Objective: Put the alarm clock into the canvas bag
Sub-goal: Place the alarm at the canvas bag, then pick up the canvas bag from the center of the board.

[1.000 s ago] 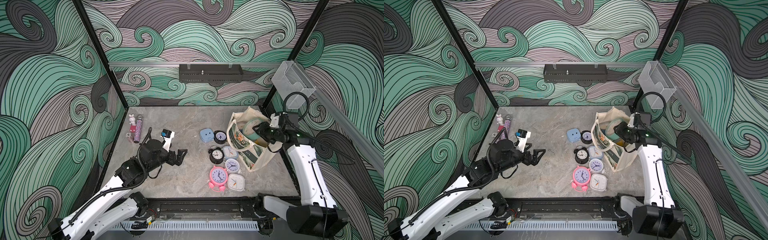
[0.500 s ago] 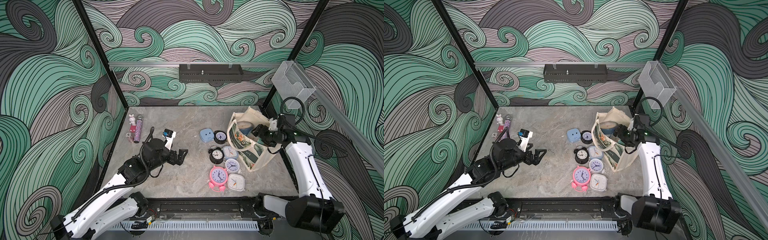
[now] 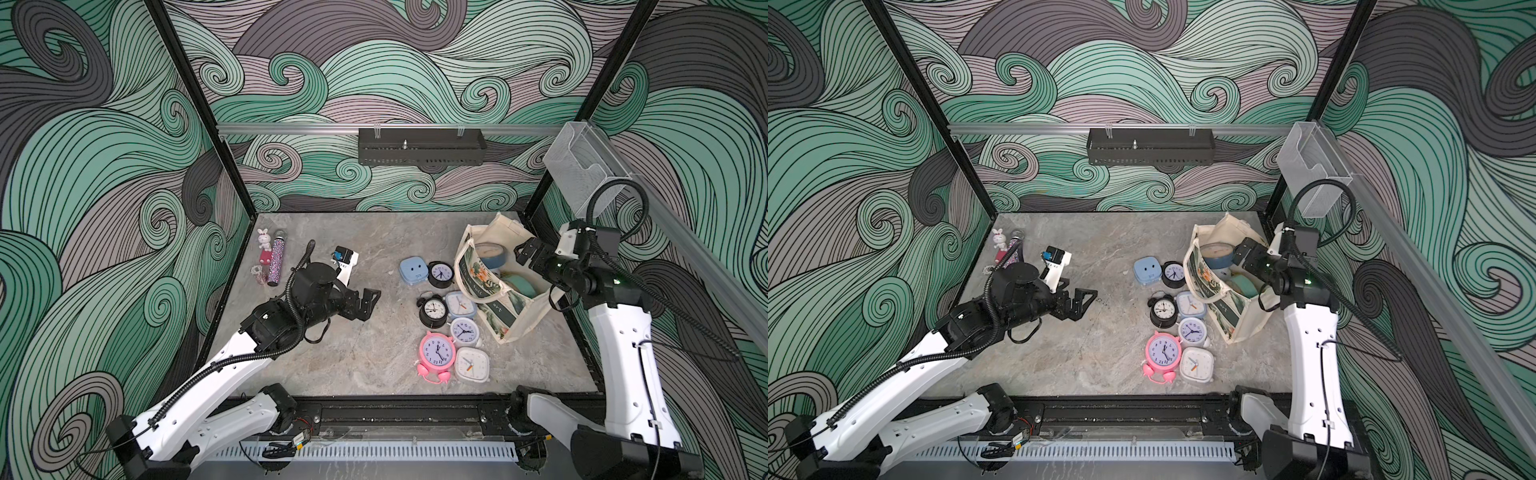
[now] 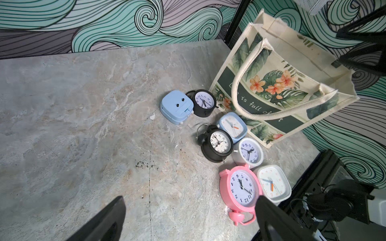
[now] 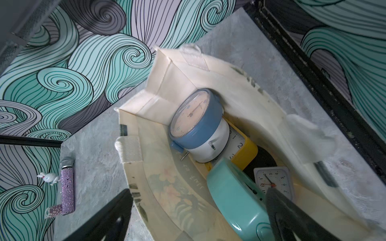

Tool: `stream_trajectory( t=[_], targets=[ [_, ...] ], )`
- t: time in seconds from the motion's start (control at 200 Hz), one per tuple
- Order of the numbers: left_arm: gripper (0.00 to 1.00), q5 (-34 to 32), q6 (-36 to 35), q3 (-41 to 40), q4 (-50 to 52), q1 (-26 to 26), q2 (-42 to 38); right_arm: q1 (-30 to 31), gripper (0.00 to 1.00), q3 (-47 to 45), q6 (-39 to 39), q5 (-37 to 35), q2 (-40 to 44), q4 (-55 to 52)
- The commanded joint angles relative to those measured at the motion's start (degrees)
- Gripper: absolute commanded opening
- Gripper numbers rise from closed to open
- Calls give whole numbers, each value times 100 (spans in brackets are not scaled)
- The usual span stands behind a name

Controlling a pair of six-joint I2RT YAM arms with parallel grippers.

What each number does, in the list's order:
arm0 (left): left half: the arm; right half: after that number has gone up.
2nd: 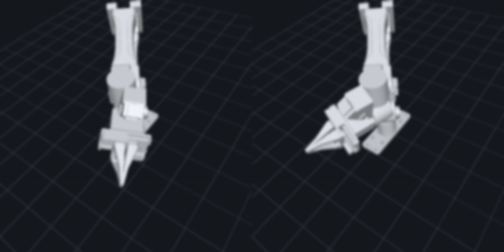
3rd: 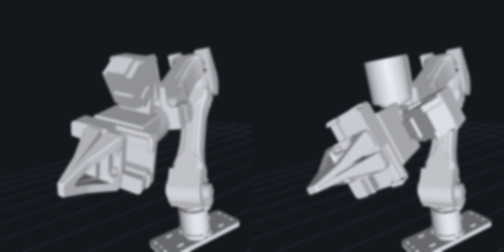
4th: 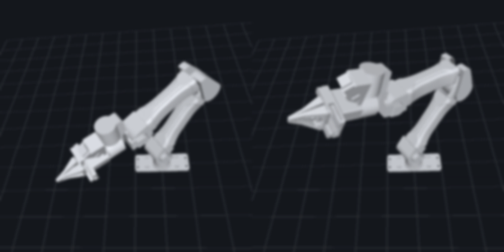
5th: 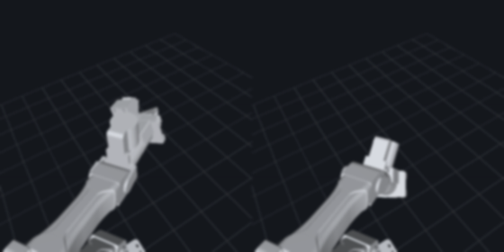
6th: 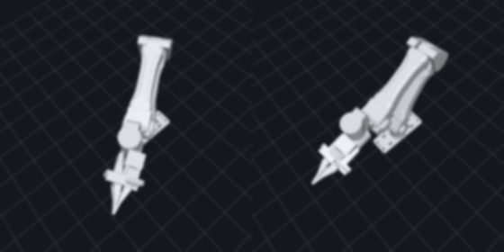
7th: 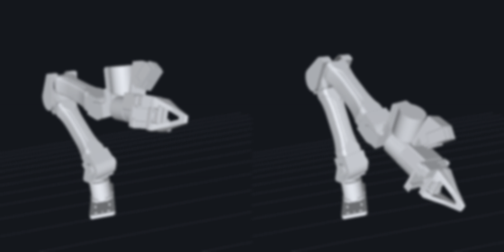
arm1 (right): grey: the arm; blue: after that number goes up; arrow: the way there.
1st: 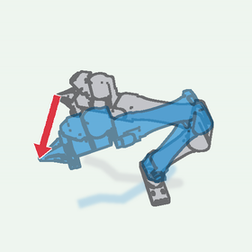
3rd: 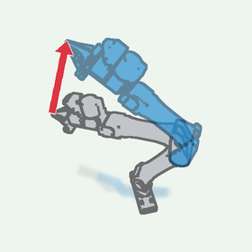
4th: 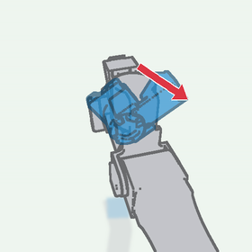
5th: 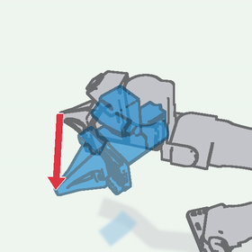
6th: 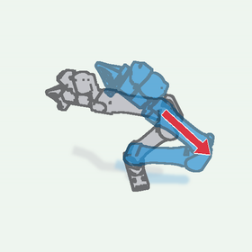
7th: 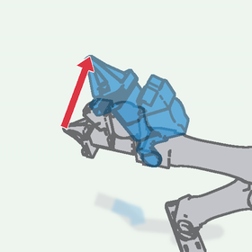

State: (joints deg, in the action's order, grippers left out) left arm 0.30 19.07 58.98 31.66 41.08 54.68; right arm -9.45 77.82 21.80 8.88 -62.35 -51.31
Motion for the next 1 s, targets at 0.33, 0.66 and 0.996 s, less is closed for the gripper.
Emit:
stream_trajectory(
  t=[0.33, 0.66, 0.996],
  targets=[
    [96, 1407, 220, 2579, 1019, 31, 2578, -214, 100, 779, -1064, -1668, -1205, 39],
    [87, 2060, 654, 4467, 1202, 165, 4703, -224, 71, 1135, -1255, -1267, -2283, -6],
    [91, 1963, 946, 6558, 1492, 472, 6248, 16, 1, 784, -1000, -124, -1843, 115]
  ],
)
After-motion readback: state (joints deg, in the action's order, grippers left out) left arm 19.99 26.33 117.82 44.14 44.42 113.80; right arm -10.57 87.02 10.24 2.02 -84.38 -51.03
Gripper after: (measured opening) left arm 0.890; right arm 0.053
